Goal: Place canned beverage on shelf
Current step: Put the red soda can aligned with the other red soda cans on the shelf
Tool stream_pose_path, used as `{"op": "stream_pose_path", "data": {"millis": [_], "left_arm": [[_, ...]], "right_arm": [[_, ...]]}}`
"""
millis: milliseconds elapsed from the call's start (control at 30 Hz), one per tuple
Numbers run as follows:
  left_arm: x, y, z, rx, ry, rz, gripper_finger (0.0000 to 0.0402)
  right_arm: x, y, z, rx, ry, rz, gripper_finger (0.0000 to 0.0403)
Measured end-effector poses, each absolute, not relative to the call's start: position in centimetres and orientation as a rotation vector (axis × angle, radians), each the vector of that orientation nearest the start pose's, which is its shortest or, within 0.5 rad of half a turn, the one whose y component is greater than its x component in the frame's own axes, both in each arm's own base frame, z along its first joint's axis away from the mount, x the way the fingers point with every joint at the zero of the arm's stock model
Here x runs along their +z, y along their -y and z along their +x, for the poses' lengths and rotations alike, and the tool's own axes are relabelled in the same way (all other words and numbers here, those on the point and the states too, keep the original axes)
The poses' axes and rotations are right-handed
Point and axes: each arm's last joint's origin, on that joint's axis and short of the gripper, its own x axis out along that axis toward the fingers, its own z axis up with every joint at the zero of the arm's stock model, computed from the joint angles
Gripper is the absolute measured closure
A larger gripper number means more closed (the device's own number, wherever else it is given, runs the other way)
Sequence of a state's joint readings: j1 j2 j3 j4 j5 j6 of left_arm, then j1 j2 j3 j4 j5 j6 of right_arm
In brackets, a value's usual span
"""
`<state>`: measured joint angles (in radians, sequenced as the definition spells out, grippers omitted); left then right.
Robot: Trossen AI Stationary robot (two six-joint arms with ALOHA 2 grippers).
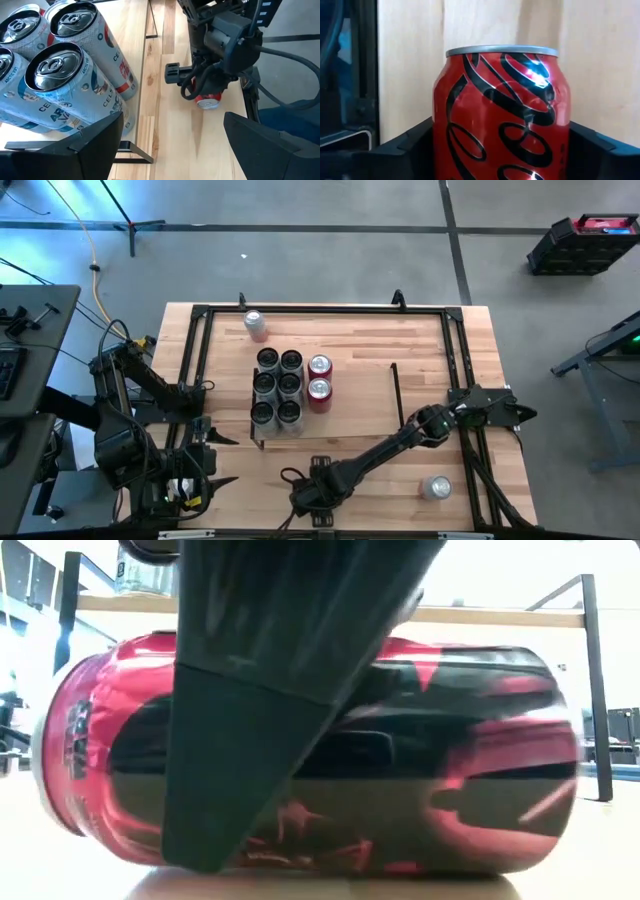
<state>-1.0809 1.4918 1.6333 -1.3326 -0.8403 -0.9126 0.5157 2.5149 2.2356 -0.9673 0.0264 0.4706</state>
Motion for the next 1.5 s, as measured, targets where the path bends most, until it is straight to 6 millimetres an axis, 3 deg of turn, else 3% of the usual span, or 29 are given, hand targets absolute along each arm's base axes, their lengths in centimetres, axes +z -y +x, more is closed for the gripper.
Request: {"op": "stream_pose_path", "data": {"millis": [233,367,500,633,867,1067,1167,1333,1500], "left_arm": [[38.0,22.4,14.4,0.108,-0.678,0.103,0.0067],[38.0,22.4,14.4,0.107,-0.678,0.101,0.0067],[38.0,22.5,14.2,0.101,-0.677,0.101,0.0067],[38.0,22.5,14.3,0.102,-0.674,0.098,0.0067],[38.0,22.5,14.3,0.108,-0.66,0.108,0.0067],[38.0,22.5,14.3,0.108,-0.66,0.111,0.0067],[38.0,22.5,14.3,0.108,-0.66,0.111,0.0067],[38.0,22.5,14.3,0.105,-0.66,0.12,0.0067],[38.0,22.5,14.3,0.106,-0.661,0.113,0.0067]], "right_arm": [[18.9,-27.9,44.0,0.079,-1.14,-0.057,0.0116],[21.6,-30.0,41.9,0.034,-1.005,-0.14,0.0116],[24.8,-31.8,38.9,-0.149,-0.815,-0.217,0.0116],[26.0,-33.0,37.0,-0.367,-0.607,-0.257,0.0116],[26.5,-30.6,36.1,-0.742,-0.248,-0.072,0.0116],[26.8,-29.1,35.6,-0.823,0.015,0.059,0.0116],[26.5,-28.7,36.1,-0.835,0.022,0.047,0.0116],[24.1,-27.0,37.7,-0.886,0.011,0.033,0.0116],[23.1,-26.0,37.7,-0.905,0.019,0.048,0.0116]]}}
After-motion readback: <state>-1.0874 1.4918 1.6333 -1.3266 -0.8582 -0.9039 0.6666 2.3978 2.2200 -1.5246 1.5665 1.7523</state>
